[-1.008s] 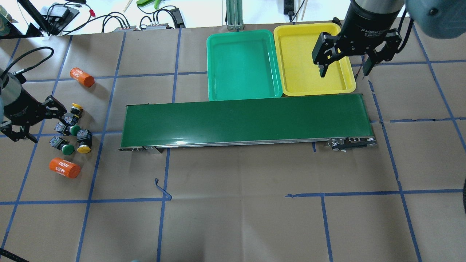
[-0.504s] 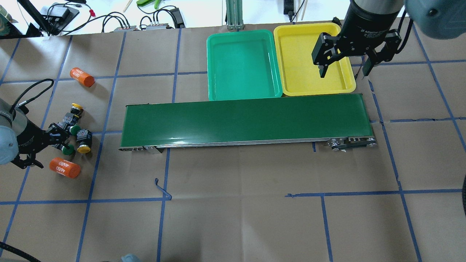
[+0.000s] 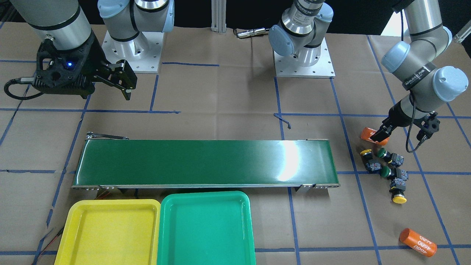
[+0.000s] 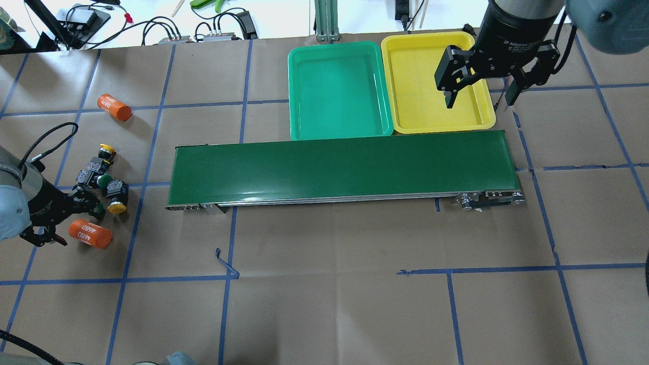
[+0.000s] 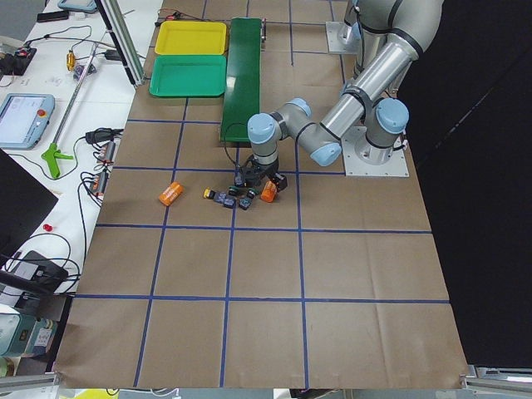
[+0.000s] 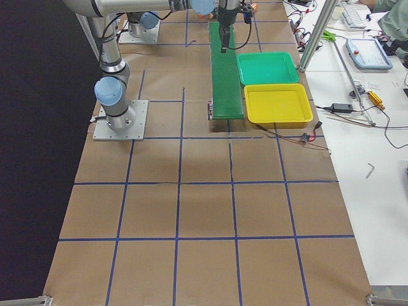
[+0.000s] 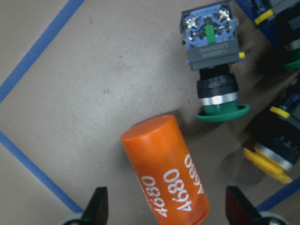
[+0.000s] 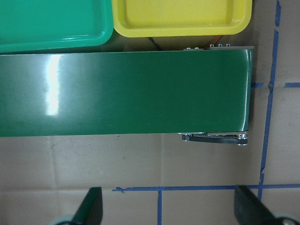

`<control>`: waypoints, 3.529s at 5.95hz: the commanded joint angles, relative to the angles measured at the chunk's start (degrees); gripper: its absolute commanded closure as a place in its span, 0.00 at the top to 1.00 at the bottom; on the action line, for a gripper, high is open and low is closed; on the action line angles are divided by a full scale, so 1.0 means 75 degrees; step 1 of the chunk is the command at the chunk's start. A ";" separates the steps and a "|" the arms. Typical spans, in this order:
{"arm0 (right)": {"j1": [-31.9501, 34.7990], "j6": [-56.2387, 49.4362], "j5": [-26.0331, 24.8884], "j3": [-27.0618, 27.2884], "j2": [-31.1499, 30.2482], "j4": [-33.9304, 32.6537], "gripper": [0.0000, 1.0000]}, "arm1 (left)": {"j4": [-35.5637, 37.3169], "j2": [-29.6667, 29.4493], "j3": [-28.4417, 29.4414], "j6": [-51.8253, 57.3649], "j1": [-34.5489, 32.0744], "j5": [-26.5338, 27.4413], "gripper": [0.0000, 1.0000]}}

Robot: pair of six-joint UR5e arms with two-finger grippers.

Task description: Sort buttons by color to trays

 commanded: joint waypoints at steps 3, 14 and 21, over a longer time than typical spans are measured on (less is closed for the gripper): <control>0.0000 -0.0002 0.0000 0.0015 0.0010 0.0020 1.00 | 0.0656 -0.0540 -0.0029 0.0035 0.0016 -0.0057 0.81; 0.0012 -0.0014 0.0000 0.0027 -0.0001 0.0020 1.00 | -0.1673 -0.0117 0.2488 -0.5376 -0.3155 -0.0432 0.25; 0.0574 -0.6244 -0.0047 0.0307 0.0080 -0.0003 1.00 | -0.1501 -0.0540 0.1940 -0.9617 -0.4554 -0.1028 0.25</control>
